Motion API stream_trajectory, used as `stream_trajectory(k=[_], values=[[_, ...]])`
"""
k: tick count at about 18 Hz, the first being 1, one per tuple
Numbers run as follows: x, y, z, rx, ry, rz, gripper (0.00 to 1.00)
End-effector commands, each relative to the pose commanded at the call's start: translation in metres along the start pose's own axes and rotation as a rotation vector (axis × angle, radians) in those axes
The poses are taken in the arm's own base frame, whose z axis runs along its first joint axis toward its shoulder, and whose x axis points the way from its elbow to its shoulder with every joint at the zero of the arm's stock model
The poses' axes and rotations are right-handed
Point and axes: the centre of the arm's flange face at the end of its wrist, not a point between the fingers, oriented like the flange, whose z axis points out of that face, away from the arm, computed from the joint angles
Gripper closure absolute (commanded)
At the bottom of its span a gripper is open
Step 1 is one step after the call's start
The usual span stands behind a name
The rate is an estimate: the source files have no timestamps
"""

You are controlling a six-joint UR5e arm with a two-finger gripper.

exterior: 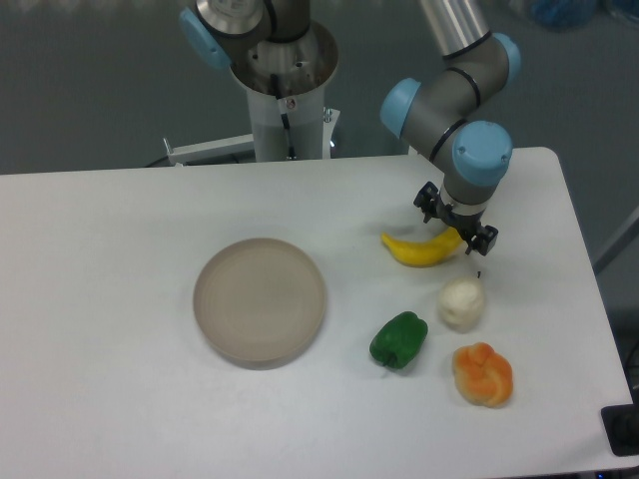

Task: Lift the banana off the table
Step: 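Lower the gripper onto the banana and close it around the banana, then lift the grasped banana up off the table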

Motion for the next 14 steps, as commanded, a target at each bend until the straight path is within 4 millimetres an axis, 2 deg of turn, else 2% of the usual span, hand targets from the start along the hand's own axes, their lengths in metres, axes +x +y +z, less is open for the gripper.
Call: stream_trajectory(k=[2, 3, 5, 7, 8, 14], values=[[-0.001, 0.0, -0.001, 0.0, -0.003, -0.002, 0.0], [-0.001, 0.0, -0.001, 0.002, -0.006, -0.002, 0.12], [-0.002, 0.002, -0.003, 0.004, -0.01, -0.006, 0.47], [-0.004, 0.002, -0.005, 0.004, -0.014, -0.006, 0.64], [-0.004, 0.002, -0.005, 0.004, -0.014, -0.008, 0.67], [-0.009, 0.011, -0.011, 0.007, -0.028, -0.017, 0.67]])
